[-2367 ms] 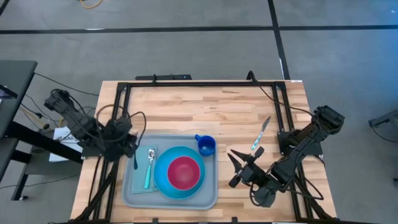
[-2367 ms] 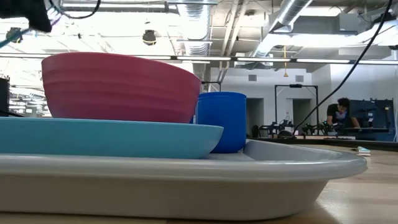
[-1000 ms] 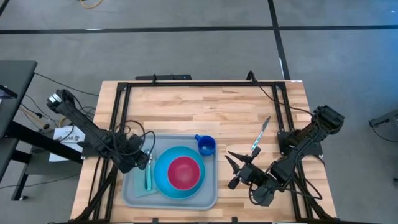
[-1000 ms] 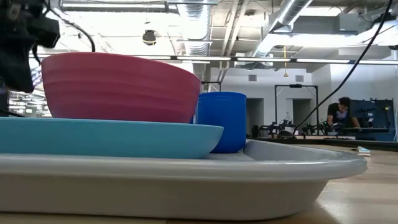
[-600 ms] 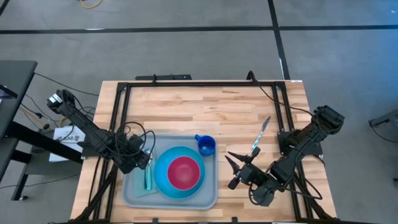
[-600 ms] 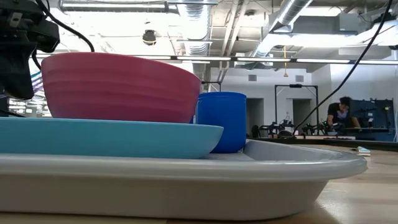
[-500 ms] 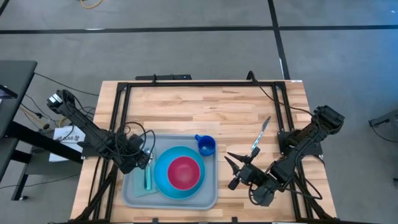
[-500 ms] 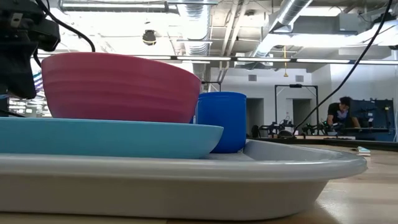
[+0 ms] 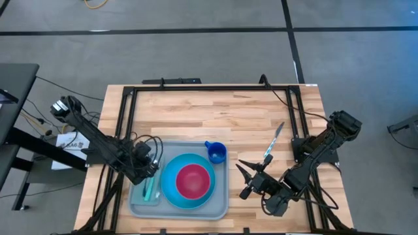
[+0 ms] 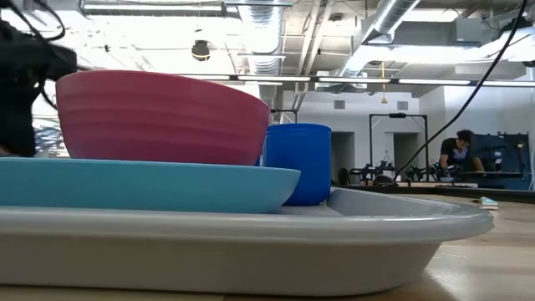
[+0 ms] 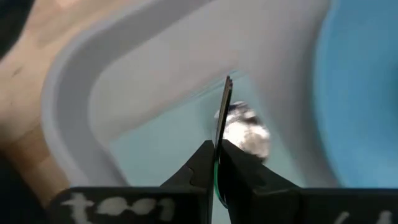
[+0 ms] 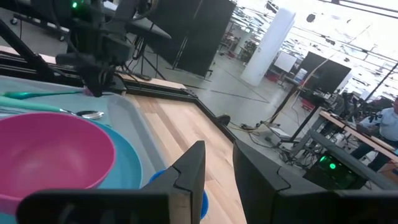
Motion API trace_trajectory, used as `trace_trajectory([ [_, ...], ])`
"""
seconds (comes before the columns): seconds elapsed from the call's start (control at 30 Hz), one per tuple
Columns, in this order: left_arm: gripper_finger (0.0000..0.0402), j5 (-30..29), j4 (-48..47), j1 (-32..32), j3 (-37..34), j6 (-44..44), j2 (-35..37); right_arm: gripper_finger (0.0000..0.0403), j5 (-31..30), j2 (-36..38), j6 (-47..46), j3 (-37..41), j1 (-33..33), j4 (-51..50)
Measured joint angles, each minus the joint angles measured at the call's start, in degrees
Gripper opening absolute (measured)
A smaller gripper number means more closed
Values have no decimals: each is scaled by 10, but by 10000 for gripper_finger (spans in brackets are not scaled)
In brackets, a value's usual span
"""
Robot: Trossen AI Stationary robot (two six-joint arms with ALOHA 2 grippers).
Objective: Set up tray
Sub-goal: Put the blue fork beside the green spoon on the blue napkin on the gray serving tray
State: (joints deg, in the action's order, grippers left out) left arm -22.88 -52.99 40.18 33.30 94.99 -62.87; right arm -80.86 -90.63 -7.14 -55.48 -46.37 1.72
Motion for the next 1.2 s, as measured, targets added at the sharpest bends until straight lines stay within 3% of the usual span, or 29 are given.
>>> trace_trajectory([
  [0.13, 8, 31, 2, 0, 0, 13, -43, 77, 0, 0, 0, 0, 0, 0],
  [0.4, 11, 31, 4, -4, 0, 13, -81, 77, 0, 0, 0, 0, 0, 0],
  [0.63, 36, 63, 8, -4, 0, 24, -102, 77, 0, 0, 0, 0, 0, 0],
  [1.0, 48, 118, 20, -5, 0, 9, -103, 77, 0, 0, 0, 0, 0, 0],
  [1.2, 47, 119, 11, -5, 0, 6, -103, 77, 0, 0, 0, 0, 0, 0],
])
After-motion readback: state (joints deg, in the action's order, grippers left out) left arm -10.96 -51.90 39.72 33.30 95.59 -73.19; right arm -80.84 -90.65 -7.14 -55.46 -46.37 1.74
